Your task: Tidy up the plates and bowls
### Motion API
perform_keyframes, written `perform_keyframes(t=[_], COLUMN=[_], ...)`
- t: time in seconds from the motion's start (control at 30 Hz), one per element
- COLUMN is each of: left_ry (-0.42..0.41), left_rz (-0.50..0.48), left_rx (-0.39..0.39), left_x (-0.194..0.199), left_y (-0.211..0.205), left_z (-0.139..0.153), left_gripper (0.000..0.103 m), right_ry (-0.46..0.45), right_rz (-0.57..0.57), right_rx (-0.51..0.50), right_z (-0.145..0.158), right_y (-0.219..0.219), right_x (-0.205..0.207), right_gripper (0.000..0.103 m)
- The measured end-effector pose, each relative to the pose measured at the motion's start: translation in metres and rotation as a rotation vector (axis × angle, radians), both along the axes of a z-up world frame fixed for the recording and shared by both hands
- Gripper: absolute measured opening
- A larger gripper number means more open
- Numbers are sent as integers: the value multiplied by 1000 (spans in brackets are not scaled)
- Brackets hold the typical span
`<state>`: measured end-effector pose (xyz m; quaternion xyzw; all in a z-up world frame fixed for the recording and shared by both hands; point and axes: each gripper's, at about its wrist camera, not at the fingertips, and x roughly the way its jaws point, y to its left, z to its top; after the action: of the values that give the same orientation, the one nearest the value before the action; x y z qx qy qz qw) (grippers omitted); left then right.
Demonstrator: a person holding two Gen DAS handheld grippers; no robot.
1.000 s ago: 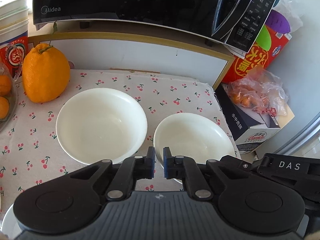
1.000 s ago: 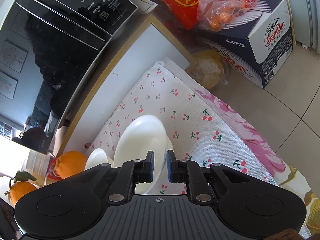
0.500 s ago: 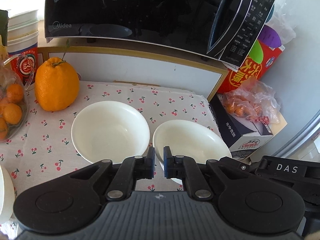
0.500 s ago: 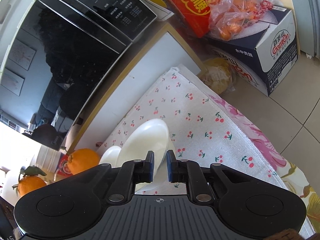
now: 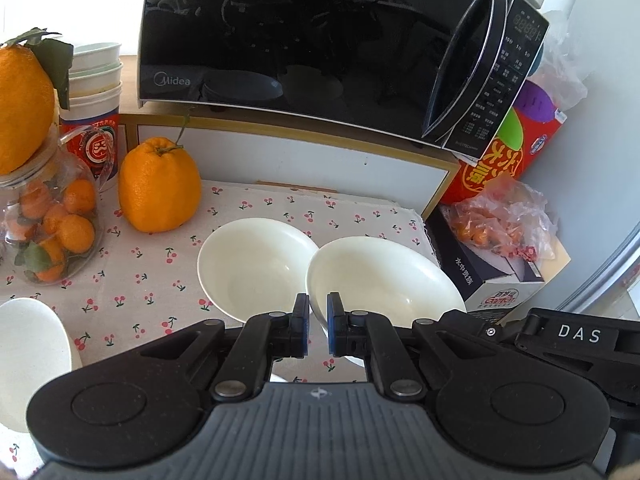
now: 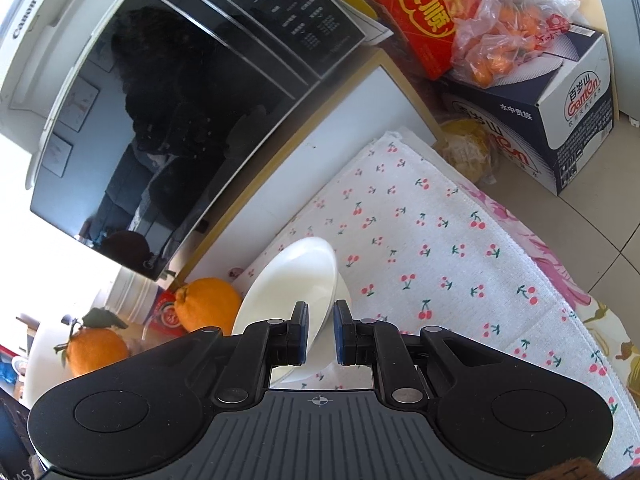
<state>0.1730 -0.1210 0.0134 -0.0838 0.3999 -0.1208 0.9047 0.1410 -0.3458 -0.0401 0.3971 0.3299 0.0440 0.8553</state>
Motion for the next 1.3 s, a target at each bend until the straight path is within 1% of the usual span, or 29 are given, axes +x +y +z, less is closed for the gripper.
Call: perform_keyframes(t=[0.3,0.67,1.07,1.3], left_ry=[-16,-20,-21,-37], left_rz=[30,75,144,191], left_rx=[4,-6,-39,-64], left_x=[-14,-25,-37,-47], left_y=[27,65,133,173], left_z=[10,12,12,8], left_gripper=[8,8,8,8], right_ry=[-25,-25,-23,-25], right_rz=[58,129,241,298], right_rx=[-14,-35,-66,-84], right_z=[13,20,19,16], right_y=[25,64,130,171], right_x=[-10,-11,-2,3], right_gripper=[14,14,14,14])
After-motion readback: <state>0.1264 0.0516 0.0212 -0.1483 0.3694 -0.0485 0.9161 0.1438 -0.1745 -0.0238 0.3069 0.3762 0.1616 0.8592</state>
